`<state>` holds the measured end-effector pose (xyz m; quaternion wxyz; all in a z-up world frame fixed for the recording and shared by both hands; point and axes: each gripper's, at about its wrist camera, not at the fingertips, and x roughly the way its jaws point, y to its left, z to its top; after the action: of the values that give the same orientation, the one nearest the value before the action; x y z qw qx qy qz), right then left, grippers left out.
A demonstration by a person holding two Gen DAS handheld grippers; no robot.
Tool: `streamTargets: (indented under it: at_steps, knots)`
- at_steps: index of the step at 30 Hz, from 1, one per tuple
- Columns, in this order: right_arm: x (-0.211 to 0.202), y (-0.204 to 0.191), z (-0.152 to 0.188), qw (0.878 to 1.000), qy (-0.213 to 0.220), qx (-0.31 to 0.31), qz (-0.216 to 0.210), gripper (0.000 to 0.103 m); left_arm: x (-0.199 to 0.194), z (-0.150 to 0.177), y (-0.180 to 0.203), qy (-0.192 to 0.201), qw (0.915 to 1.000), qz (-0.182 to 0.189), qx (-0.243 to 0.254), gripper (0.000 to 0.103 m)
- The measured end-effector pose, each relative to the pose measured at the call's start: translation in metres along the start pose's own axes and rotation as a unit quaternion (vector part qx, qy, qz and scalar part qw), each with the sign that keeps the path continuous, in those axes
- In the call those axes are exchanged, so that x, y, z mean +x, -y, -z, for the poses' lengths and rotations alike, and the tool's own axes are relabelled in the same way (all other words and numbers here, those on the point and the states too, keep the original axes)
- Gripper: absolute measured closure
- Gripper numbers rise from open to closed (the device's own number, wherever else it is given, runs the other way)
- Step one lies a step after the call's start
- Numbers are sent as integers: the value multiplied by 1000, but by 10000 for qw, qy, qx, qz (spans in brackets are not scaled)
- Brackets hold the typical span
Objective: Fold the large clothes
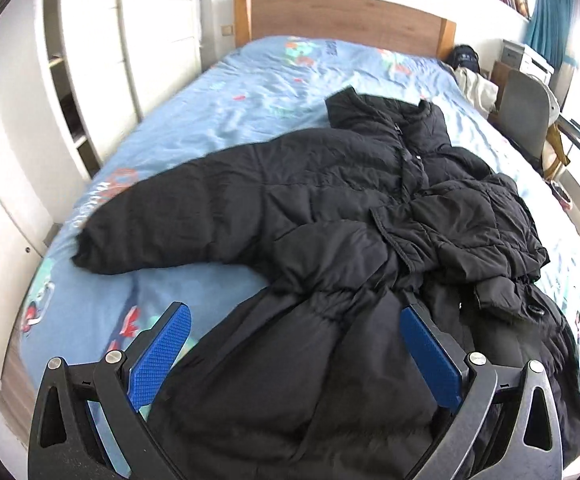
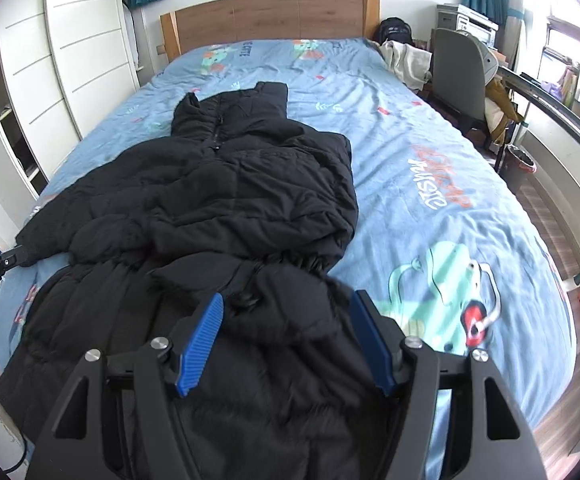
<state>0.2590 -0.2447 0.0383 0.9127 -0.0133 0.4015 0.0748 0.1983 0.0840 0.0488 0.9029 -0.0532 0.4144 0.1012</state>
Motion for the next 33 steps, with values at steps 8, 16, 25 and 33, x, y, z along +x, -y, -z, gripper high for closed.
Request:
streamTargets:
  at_steps: [8, 16, 25, 33]
  knots:
    - [-41, -15, 16, 9995, 189, 244, 75, 38, -46, 12, -12, 569, 9982, -179, -110, 0]
    - [-58, -30, 21, 9992, 233, 173, 279, 38, -69, 10, -30, 945, 9950, -175, -278, 0]
    - [-59, -30, 25, 9979, 115, 315, 555, 38, -59, 7, -60, 925, 9937, -31, -627, 1]
    - [-48, -39, 23, 9971, -15, 324, 682, 38, -43, 7, -91, 857, 9925, -121, -862, 0]
